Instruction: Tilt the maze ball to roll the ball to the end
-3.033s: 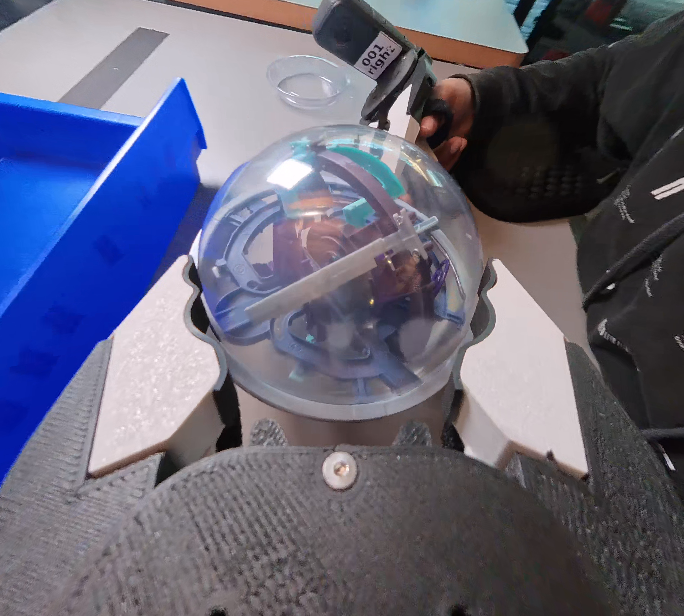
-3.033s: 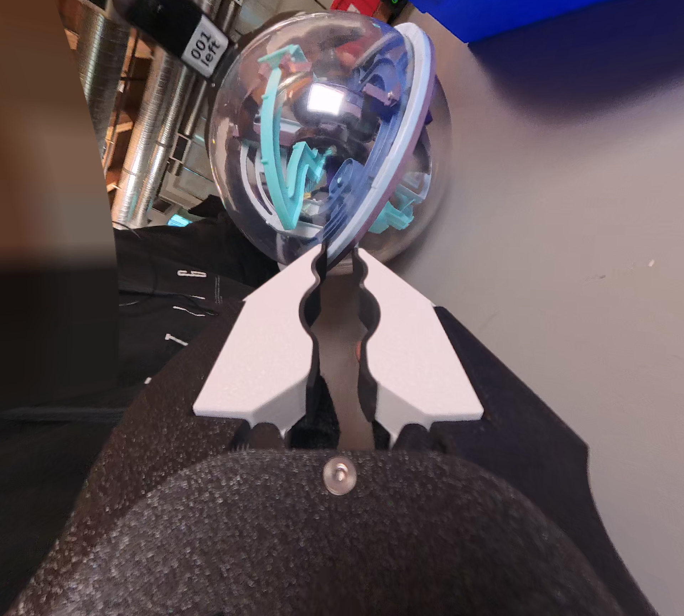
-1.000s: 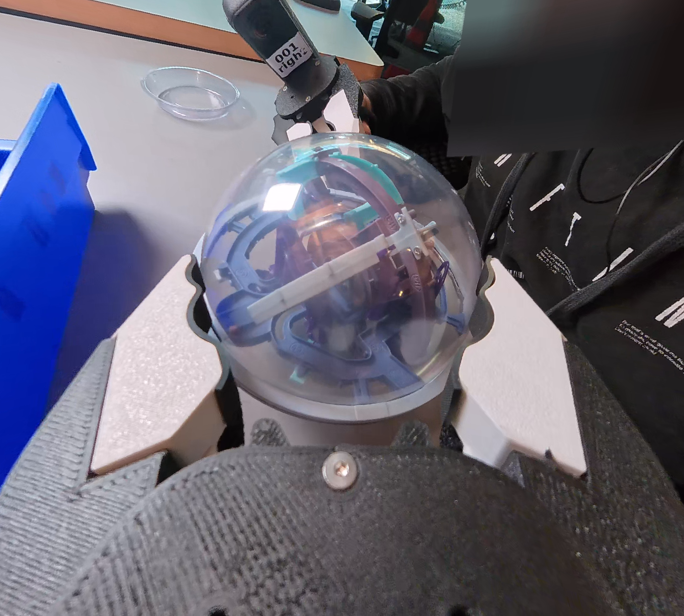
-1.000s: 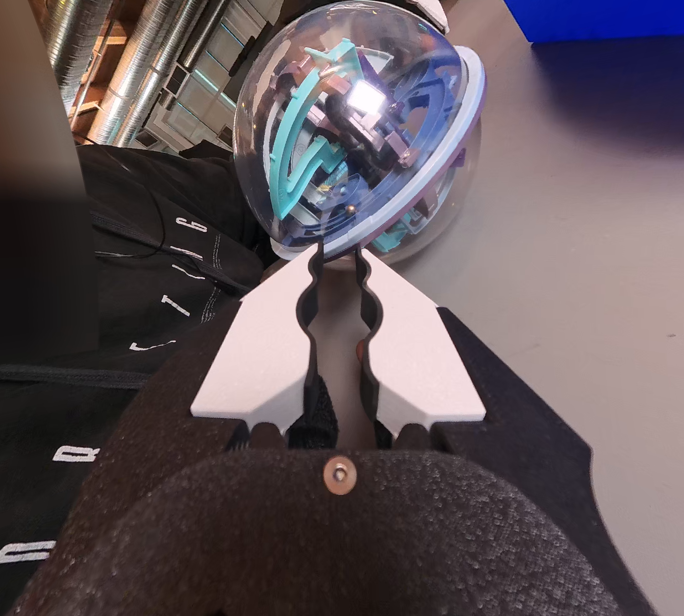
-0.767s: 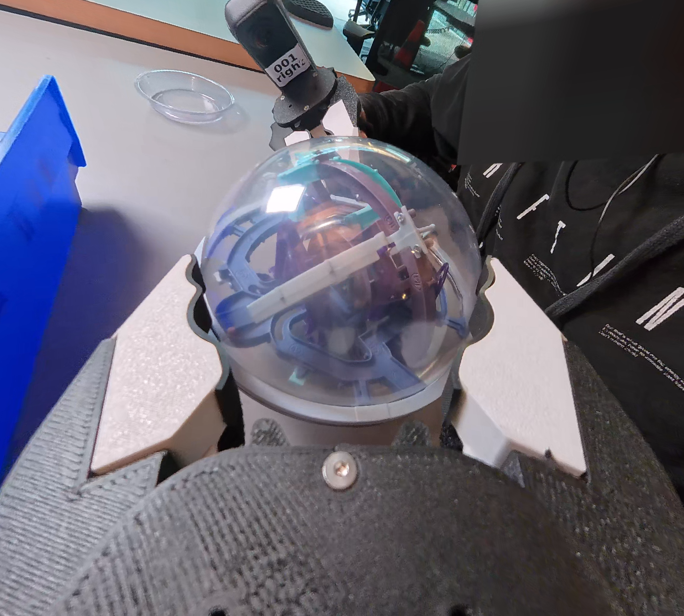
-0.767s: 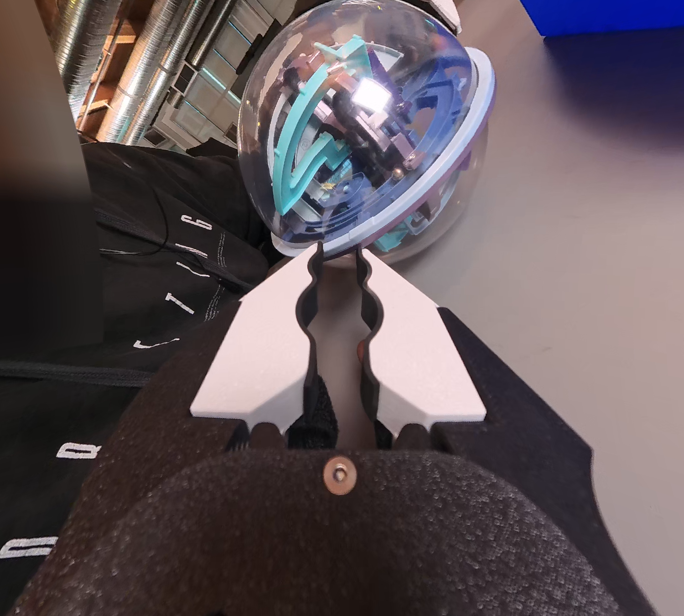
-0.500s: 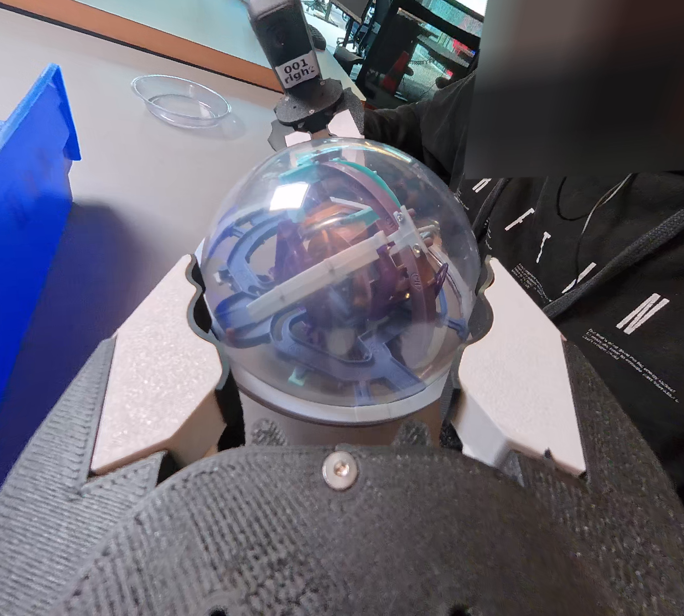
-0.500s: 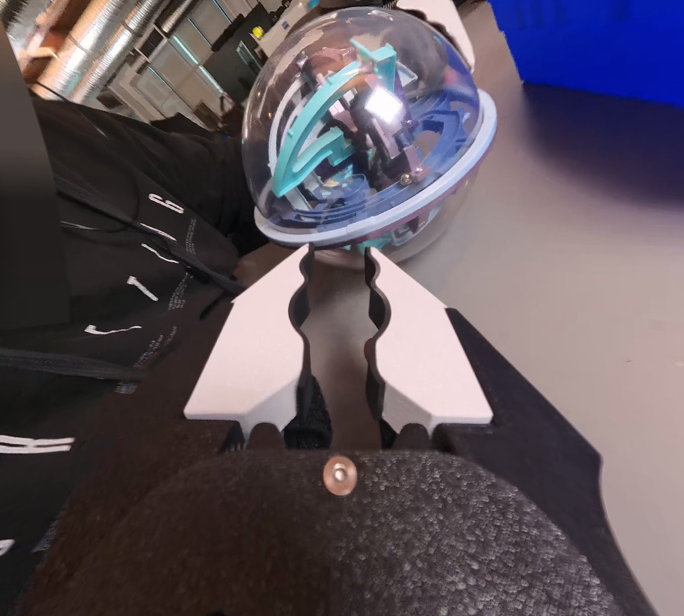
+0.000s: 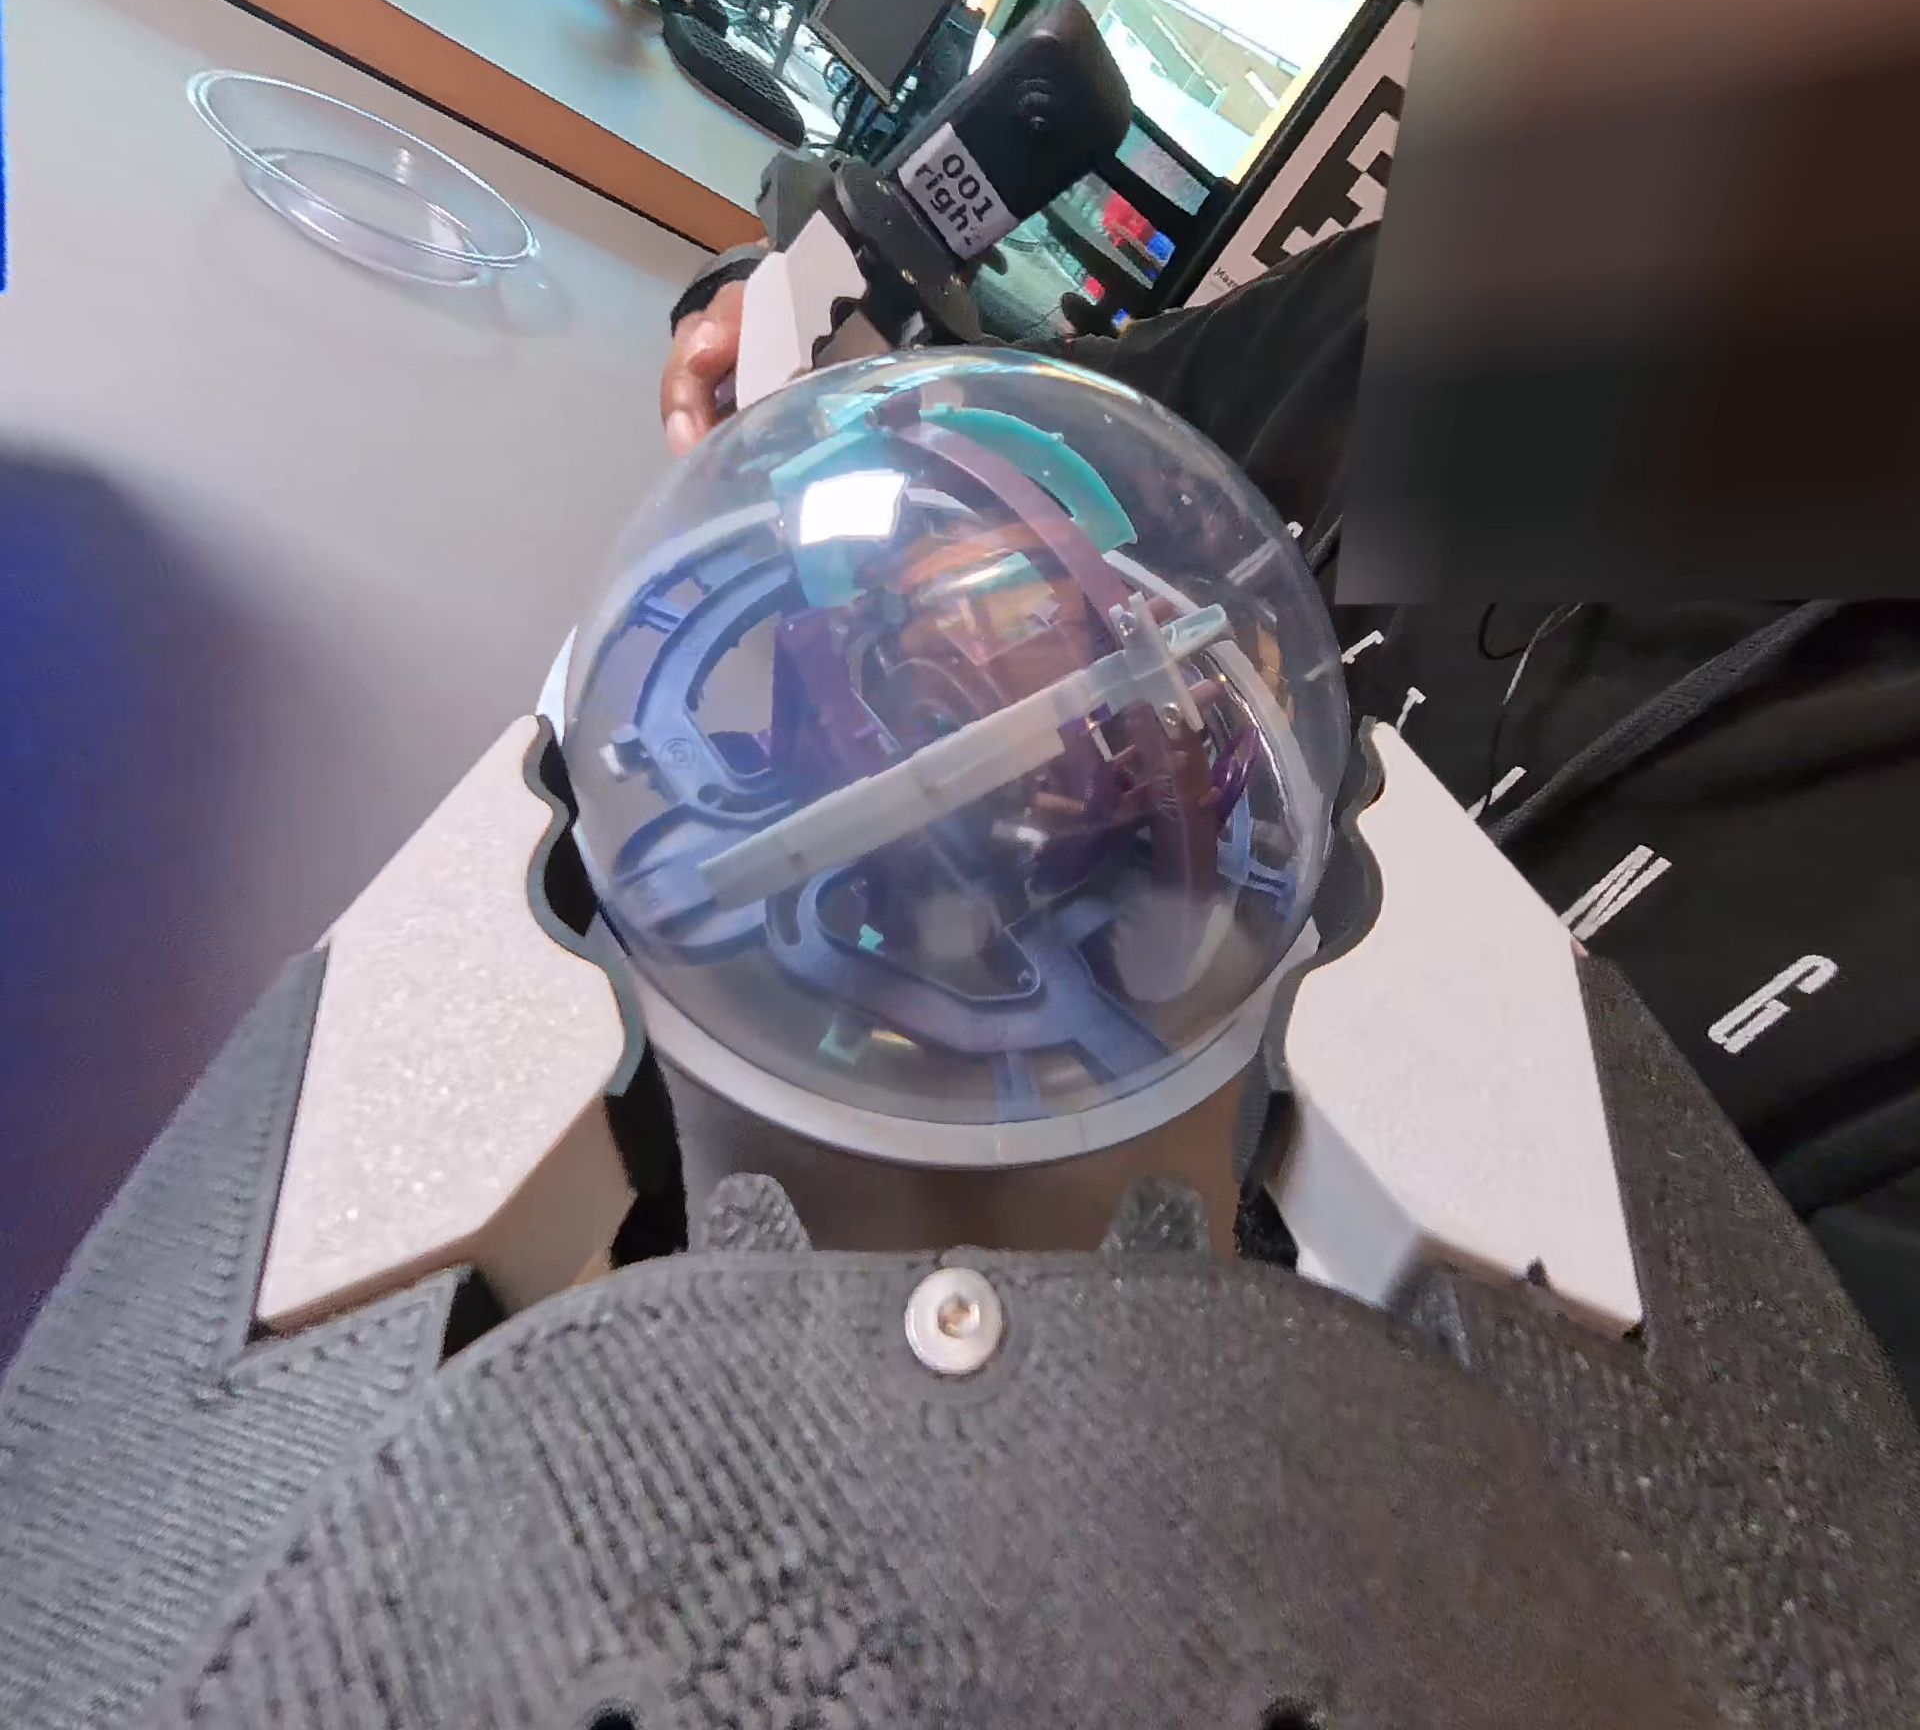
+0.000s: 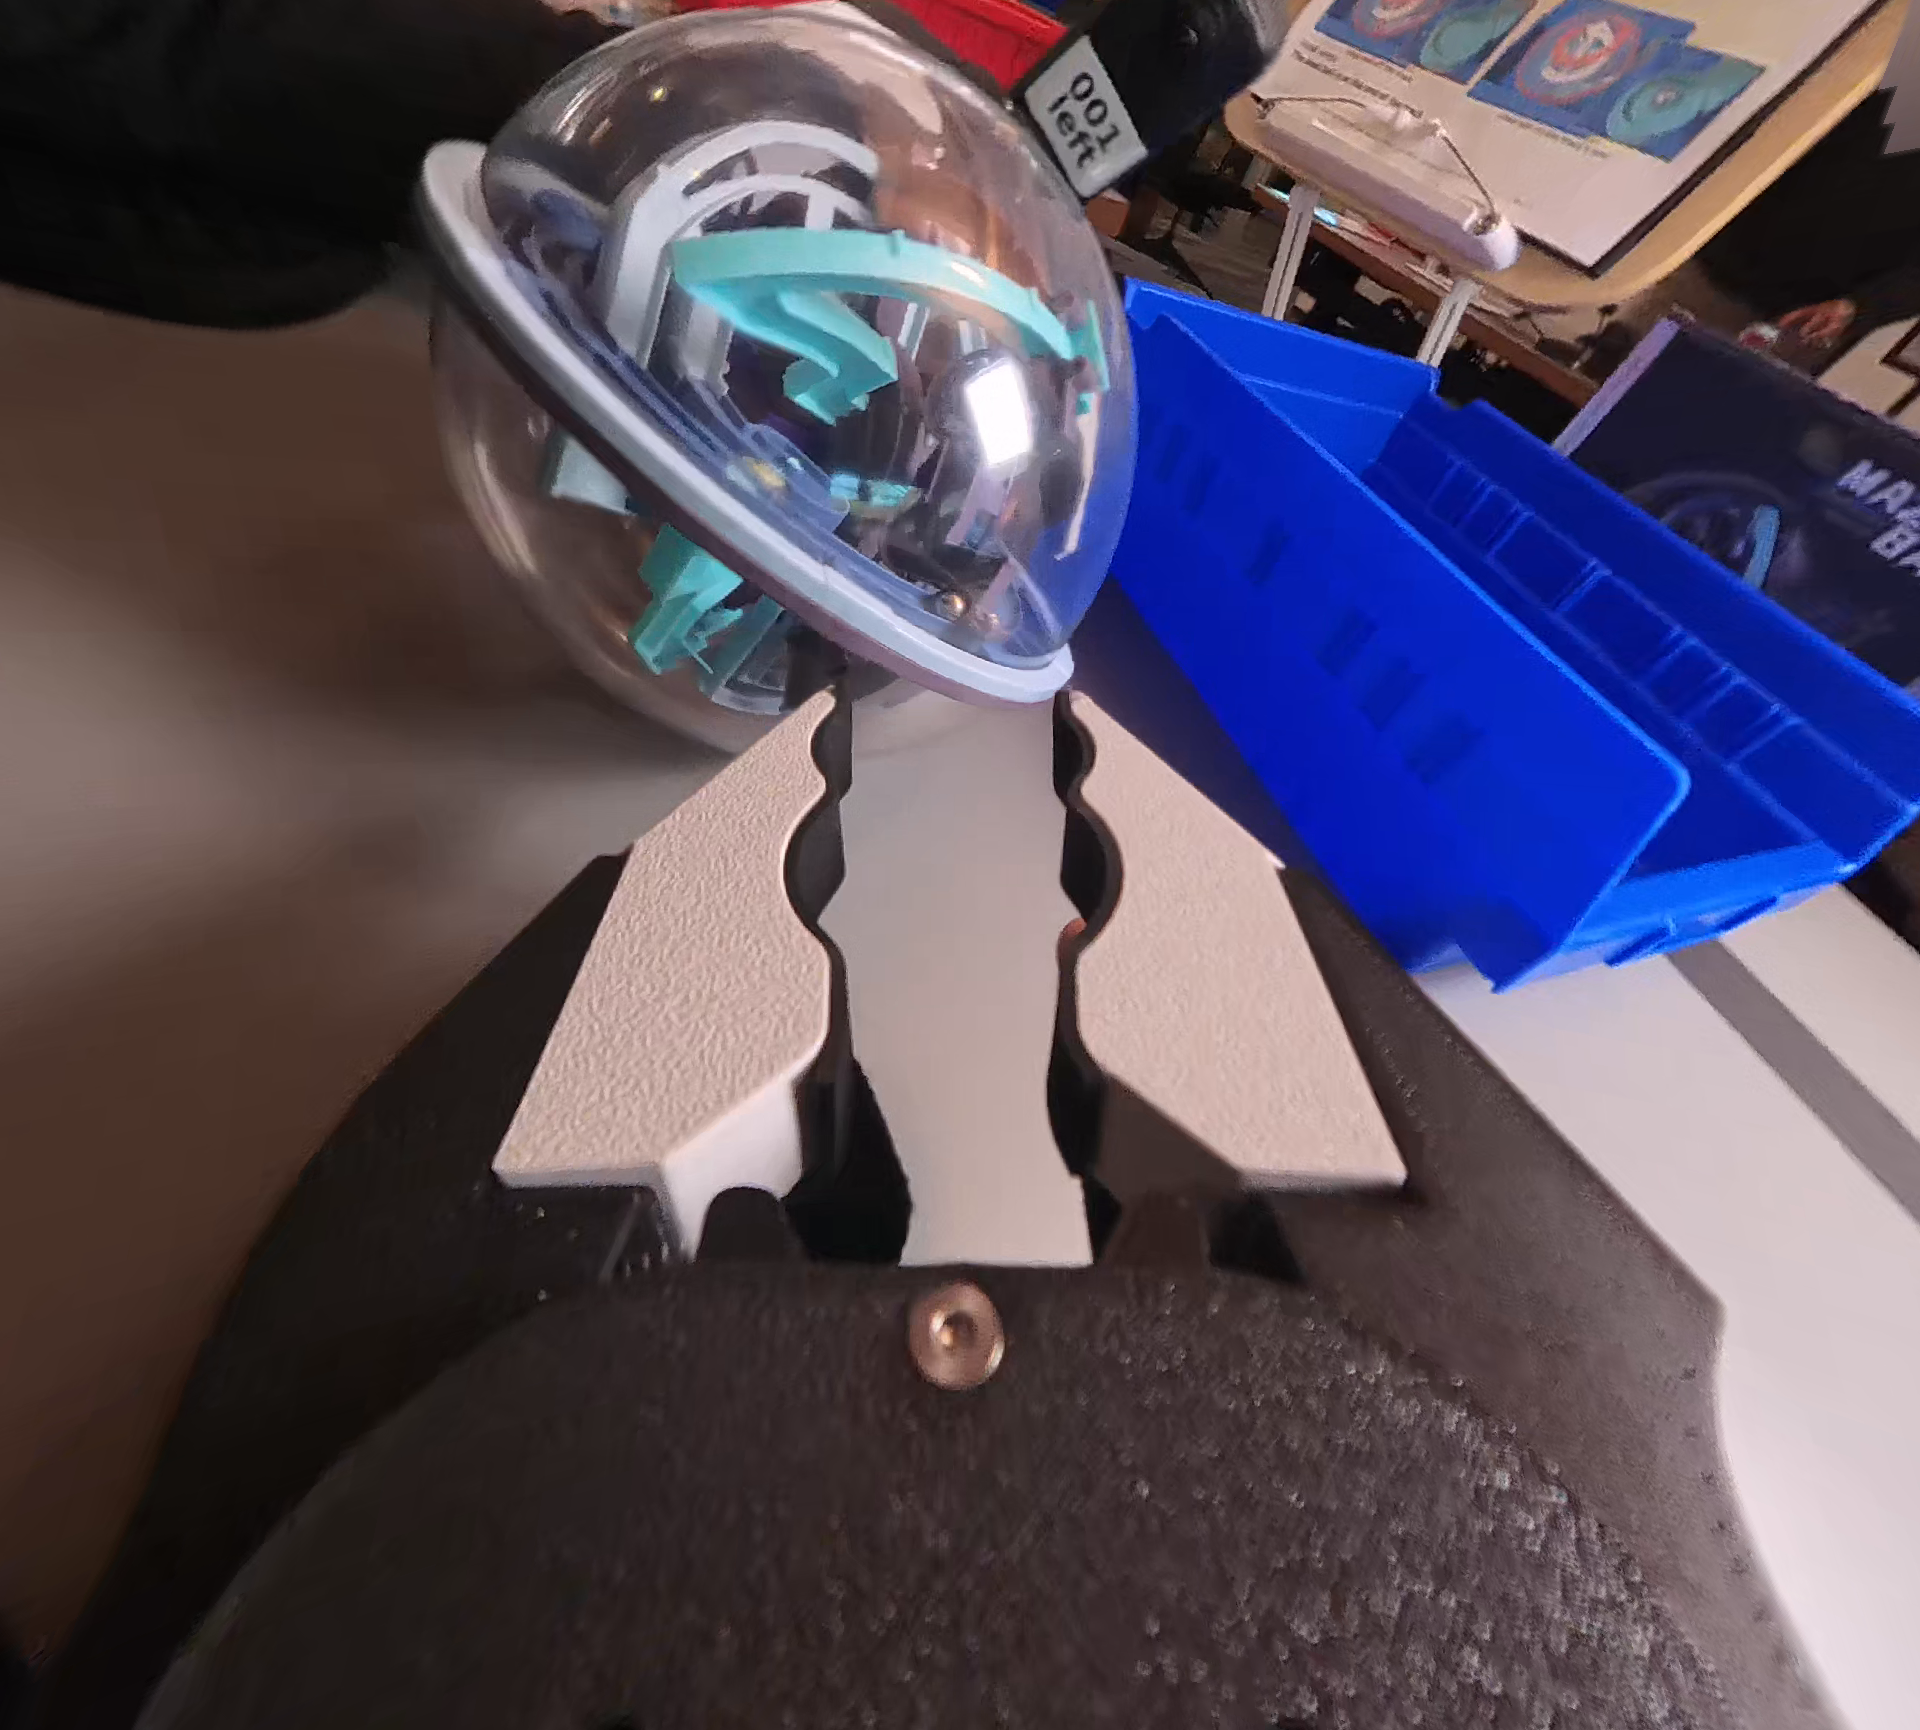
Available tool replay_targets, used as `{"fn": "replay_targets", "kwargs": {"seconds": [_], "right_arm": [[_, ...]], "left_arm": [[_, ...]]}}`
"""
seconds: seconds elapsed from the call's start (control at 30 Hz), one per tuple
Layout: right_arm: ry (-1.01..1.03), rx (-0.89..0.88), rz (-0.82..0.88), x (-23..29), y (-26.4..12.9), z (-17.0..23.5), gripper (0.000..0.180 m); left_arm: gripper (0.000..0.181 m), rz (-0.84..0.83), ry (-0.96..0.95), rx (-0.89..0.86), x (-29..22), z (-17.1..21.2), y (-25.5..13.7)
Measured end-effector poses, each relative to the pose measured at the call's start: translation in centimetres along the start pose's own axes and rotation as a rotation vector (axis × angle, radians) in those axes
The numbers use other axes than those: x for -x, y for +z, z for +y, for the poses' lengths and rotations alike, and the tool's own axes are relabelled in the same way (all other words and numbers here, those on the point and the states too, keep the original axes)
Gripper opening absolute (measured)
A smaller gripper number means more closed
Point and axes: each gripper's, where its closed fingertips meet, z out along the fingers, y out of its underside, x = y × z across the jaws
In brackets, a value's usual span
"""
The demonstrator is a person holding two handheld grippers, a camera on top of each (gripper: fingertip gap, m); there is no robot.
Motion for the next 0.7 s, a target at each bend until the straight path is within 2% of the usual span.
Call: {"fn": "replay_targets", "kwargs": {"seconds": [0.1,0.3,0.5,0.7], "right_arm": [[-0.113,0.022,-0.027,1.1,0.1,0.0,0.035],[-0.258,0.046,-0.005,1.6,-0.2,-0.2,0.013],[-0.252,0.056,-0.004,1.7,-0.3,-0.1,0.011],[-0.256,0.050,0.005,1.8,-0.5,-0.4,0.008]], "left_arm": [[0.142,0.045,-0.031,0.015,-0.2,0.2,0.4],[0.142,0.073,-0.069,0.001,-0.1,0.0,0.6],[0.141,0.065,-0.093,-0.022,0.0,-0.2,0.7],[0.132,0.030,-0.083,-0.054,-0.2,-0.4,-0.2]]}}
